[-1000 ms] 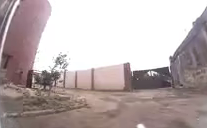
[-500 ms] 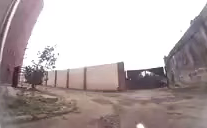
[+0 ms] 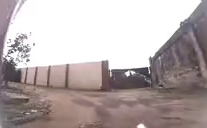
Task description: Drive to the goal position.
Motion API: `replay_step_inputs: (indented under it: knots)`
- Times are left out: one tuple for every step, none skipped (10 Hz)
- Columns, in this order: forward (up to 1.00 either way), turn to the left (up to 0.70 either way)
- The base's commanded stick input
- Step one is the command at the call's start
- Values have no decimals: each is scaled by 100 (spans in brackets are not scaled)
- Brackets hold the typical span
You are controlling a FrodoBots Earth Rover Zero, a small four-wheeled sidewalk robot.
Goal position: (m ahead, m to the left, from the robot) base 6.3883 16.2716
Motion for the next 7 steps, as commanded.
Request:
replay_step_inputs:
  knots:
    - [100,0]
    - [100,0]
    - [100,0]
    - [100,0]
    - [100,0]
    - [100,0]
    - [100,0]
